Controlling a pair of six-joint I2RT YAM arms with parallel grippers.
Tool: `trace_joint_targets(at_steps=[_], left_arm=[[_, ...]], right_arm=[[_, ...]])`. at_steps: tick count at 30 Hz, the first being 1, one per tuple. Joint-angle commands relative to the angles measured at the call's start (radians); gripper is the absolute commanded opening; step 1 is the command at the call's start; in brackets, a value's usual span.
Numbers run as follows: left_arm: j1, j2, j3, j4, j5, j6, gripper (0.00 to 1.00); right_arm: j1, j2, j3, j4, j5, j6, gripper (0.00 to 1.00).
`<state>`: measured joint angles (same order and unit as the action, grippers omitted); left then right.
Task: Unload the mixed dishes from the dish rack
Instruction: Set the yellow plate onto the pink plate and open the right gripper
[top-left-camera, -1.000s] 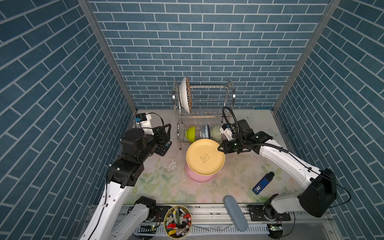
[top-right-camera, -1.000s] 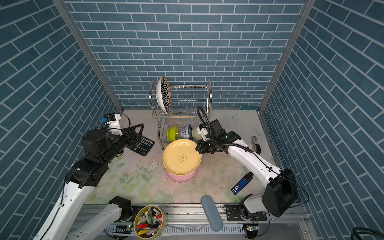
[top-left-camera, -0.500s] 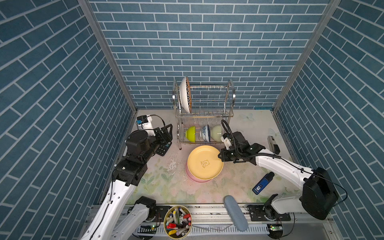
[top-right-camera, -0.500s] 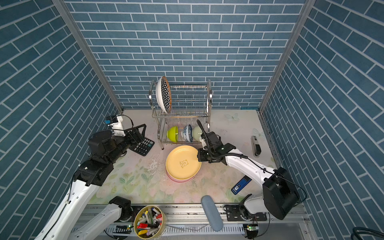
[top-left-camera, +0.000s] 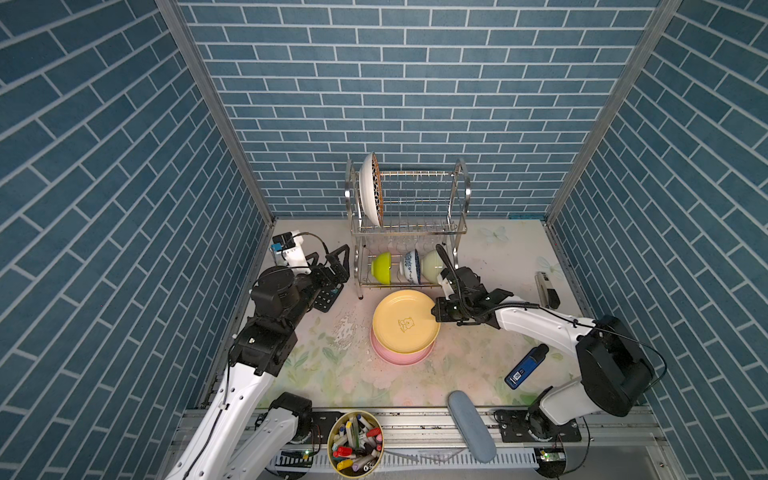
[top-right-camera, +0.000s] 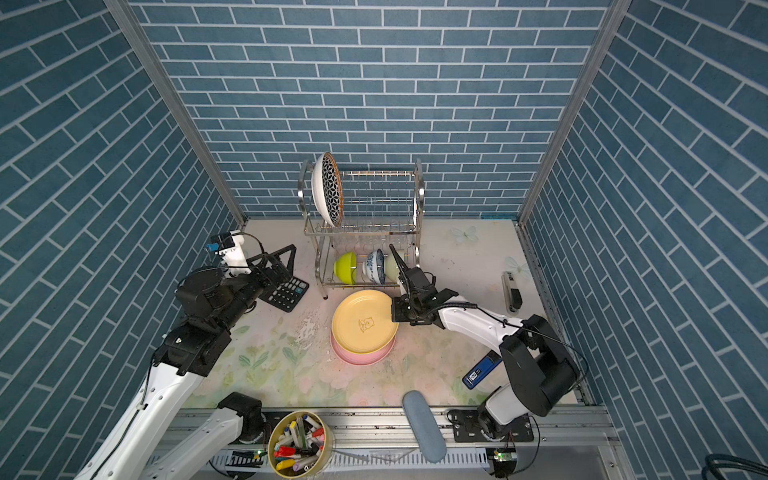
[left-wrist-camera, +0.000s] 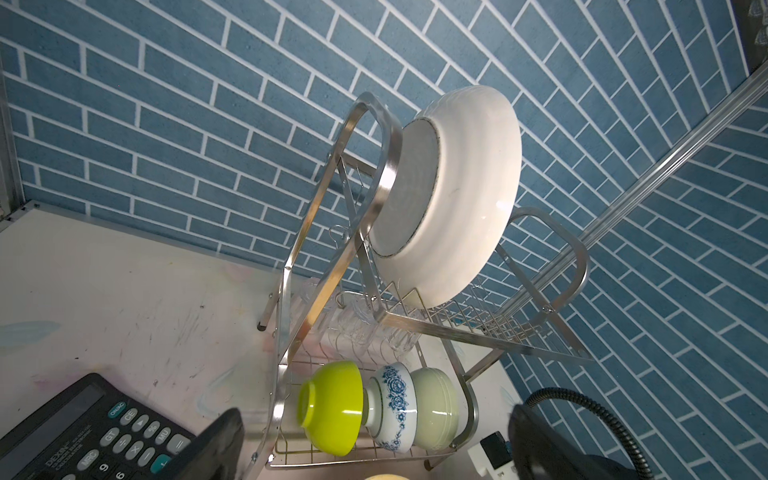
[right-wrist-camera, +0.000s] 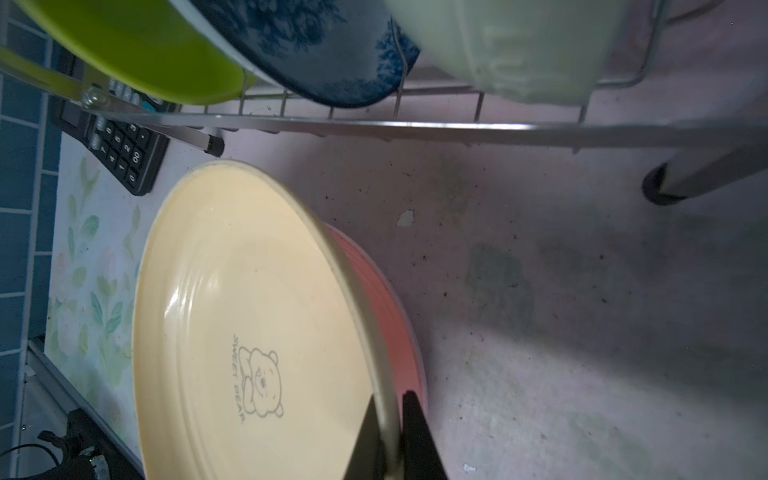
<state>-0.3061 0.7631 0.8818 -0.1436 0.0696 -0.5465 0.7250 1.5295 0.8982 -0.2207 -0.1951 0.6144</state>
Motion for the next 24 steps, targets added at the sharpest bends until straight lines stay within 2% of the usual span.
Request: trace_joint_targets(at_steps=[1,10,23,24], left_arm=[[0.003,-0.009,-0.004,0.027,-0.013,0.008,1.0],[0.003,0.011,-0.004,0.008,-0.013,0.004,1.0],[0.003,0.044,-0.013,0.018,0.004,-0.025,1.0],[0.003,0.045,-0.012,0.018,0.005,-0.027,1.0]], right_arm=[[0.013,0.035,0.052,0.043,-0.038,0.024,0.0],[0.022,0.096,0.065,0.046,-0.047,0.02,0.0],[0.03,0.092,0.033,0.052,-0.034,0.022,0.0],[0.031,0.09,0.031,0.053,-0.031,0.021,0.04]])
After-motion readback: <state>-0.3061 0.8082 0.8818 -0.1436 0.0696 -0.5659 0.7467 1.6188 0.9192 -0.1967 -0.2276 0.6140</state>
